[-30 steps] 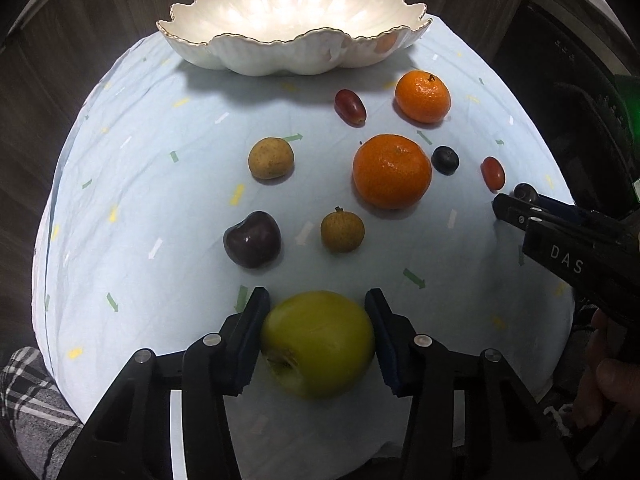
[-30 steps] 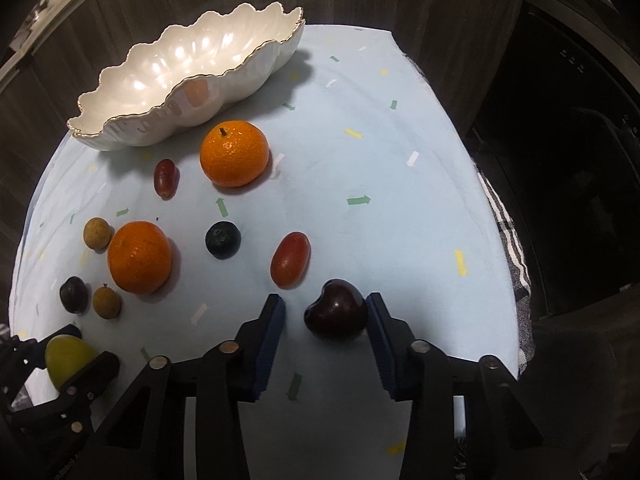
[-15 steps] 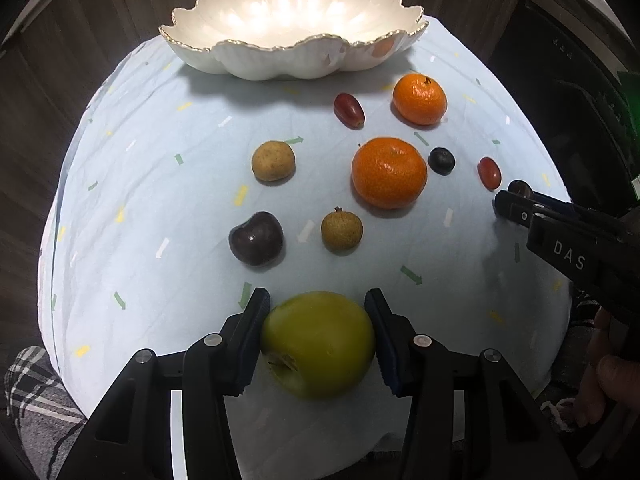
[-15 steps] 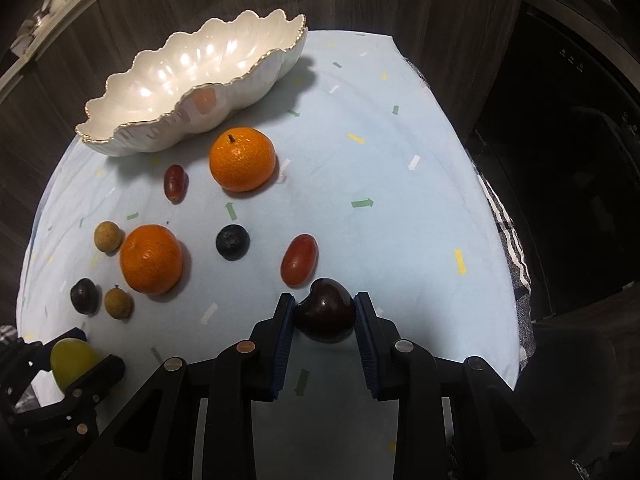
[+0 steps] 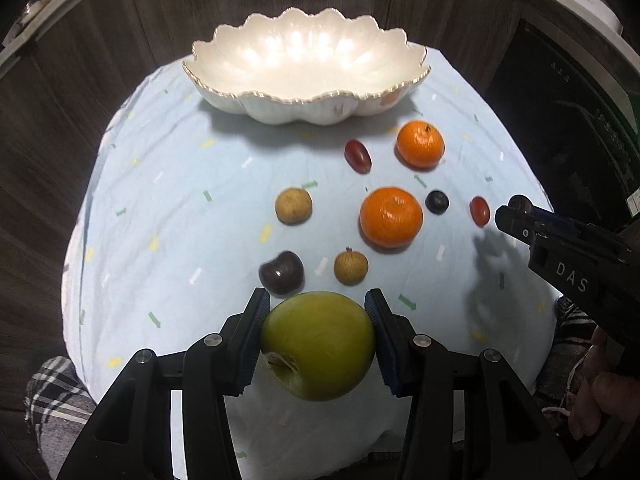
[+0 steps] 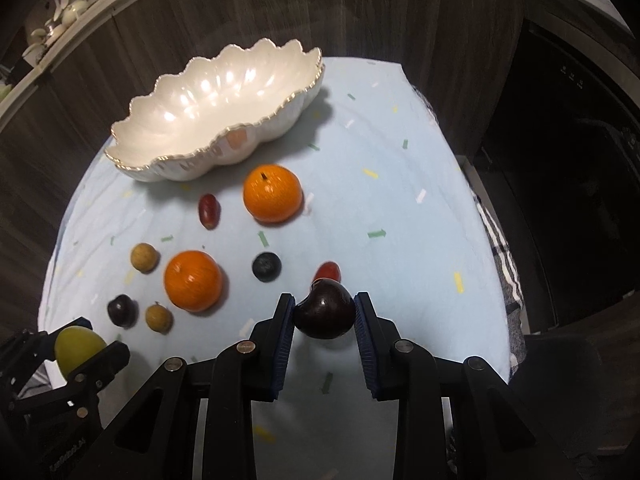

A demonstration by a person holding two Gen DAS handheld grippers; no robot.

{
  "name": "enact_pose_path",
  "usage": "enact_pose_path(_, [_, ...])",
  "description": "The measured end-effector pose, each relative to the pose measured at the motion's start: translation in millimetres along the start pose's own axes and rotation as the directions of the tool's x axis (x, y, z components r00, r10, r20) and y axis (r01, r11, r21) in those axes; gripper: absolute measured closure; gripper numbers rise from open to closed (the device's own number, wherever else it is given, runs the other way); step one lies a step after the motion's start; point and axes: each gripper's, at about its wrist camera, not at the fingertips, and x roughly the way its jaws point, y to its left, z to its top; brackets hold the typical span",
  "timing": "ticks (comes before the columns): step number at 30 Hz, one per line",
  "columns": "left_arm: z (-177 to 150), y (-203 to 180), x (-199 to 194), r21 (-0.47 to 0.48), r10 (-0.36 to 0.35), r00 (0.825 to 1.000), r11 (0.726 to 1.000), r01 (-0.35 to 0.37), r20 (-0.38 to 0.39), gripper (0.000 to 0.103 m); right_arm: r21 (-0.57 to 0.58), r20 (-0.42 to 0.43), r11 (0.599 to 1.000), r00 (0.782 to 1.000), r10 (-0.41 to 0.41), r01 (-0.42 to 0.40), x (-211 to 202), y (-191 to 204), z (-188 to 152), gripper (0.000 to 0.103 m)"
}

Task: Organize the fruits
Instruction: 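Lift and carry the apple with the left tool while the right tool carries the cherry to the bowl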

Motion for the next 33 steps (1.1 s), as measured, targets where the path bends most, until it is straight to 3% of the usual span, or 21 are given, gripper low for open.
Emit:
enact_pose_path(14, [27, 11, -21, -0.017, 0.012, 0.997, 1.0, -0.011, 0.075, 0.054, -0.006, 0.065, 1.0, 0.998, 0.028, -0.028, -21, 10, 26, 0.072])
enact_pose_path(33, [106, 38, -32, -0.055, 0.044, 0.981, 0.998, -0.034, 0.191, 0.054, -0.047, 0.186, 0.996, 0.979, 0.085, -0.078, -31, 39, 100, 0.072])
